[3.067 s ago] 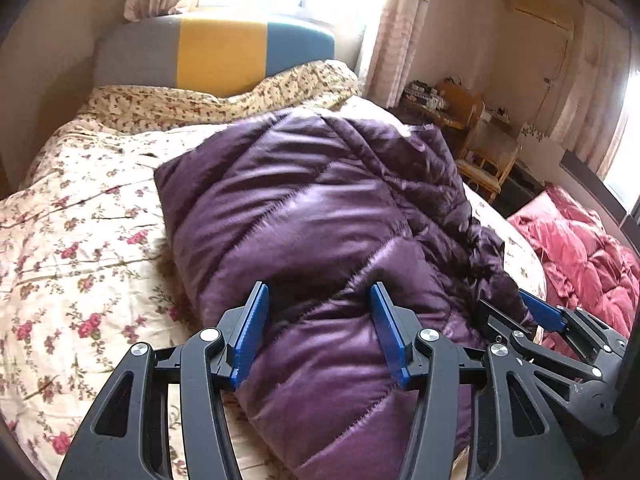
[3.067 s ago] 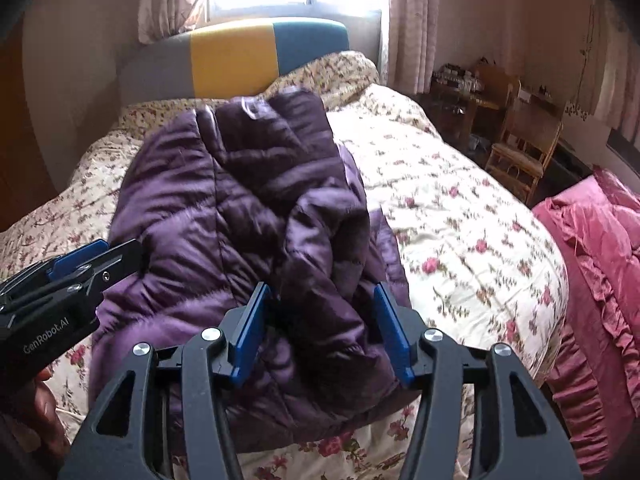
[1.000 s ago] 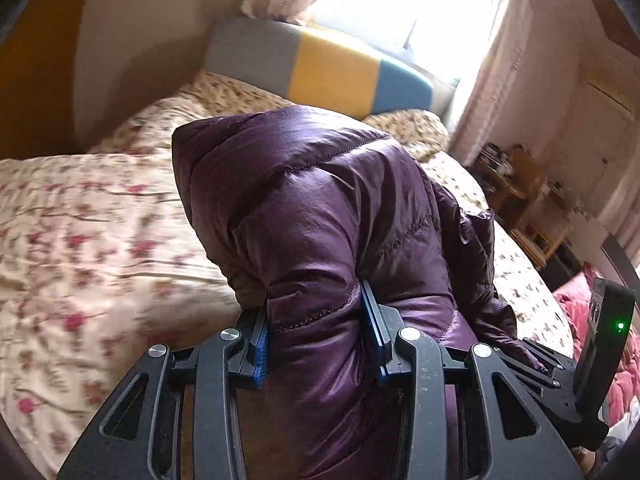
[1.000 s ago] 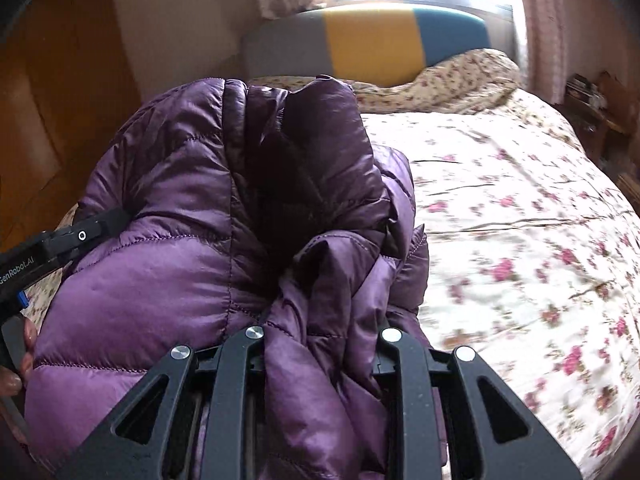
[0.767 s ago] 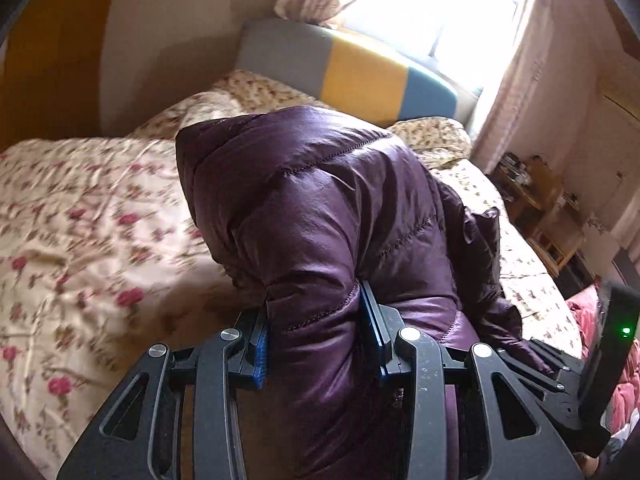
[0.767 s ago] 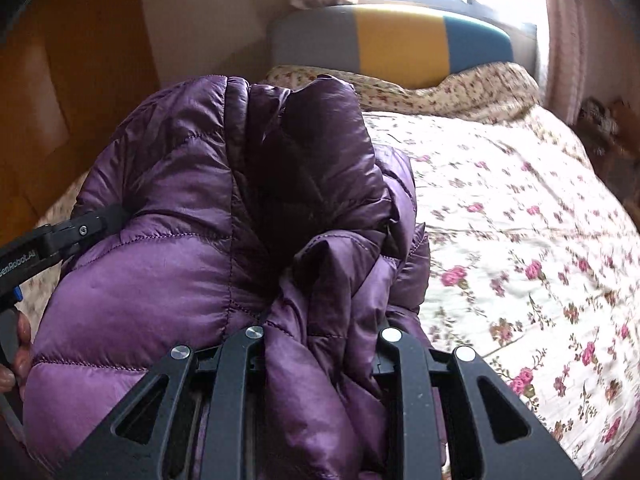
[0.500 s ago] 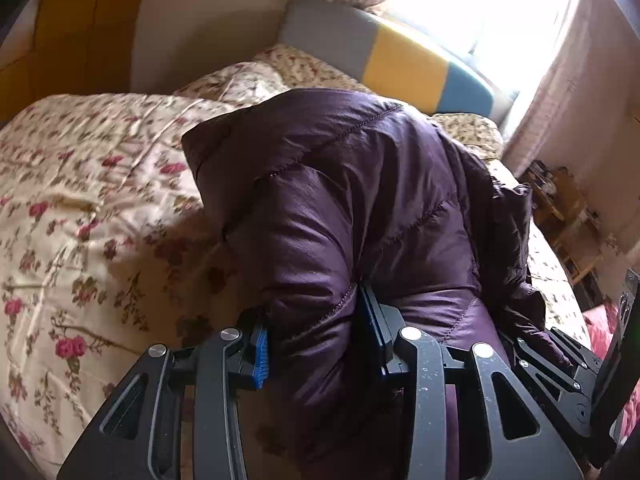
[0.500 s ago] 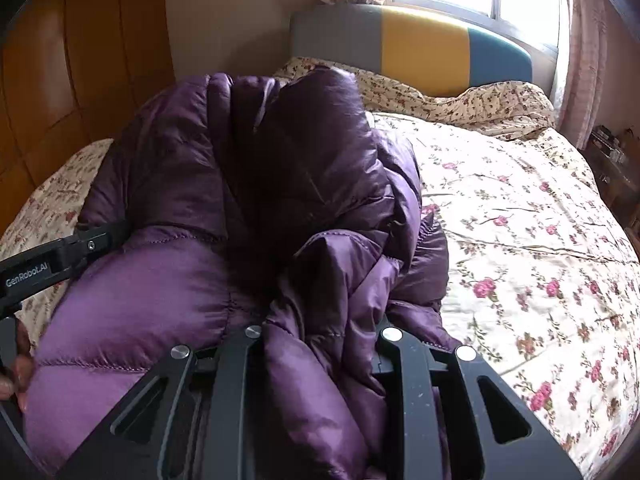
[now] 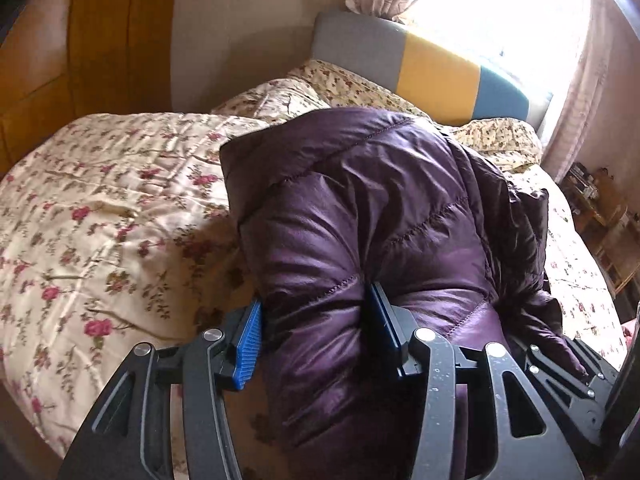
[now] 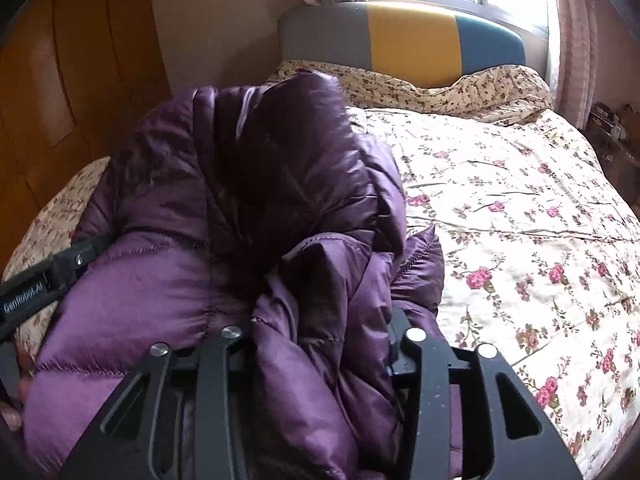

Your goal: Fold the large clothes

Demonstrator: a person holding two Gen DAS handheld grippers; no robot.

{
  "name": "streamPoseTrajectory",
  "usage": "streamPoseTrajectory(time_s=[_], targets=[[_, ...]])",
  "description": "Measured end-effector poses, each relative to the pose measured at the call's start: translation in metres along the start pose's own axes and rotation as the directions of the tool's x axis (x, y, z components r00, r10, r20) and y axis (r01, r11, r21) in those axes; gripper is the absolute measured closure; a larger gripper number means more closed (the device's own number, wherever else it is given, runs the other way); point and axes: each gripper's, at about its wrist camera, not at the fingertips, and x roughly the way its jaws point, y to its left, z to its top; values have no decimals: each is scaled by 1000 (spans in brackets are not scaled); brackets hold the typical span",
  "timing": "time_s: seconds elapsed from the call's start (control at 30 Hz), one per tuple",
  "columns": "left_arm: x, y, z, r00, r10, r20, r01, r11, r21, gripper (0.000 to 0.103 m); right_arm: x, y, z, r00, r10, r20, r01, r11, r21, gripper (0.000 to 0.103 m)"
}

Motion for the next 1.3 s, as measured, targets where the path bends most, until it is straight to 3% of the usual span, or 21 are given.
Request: streamPoseTrajectory(time_s=[0.07,0.37,0.67,0.97,1.3], targets=[[-8,0,0,1000,4,9,-4,1000,-3,54,-10,3,1,1000,-14,13,14,1000,5,55],[-39,-8,4,997,-6,82,4,1000,25,52,-34,-1,29,996,-37,84,37,999,-1,47],[-43,-14,8,995,-35,95,32,999,31,52,-64,16,55,984,-17,178,25,999,-41,44],[-32,-18,11,996,-45,78,42,999,32,52,-35,29,76,992,-23,121,31,997,-68,46],[-13,-21,19,997,-72,32,72,997,9,52,4,15,70,997,-69,21,70,997,-45,51]])
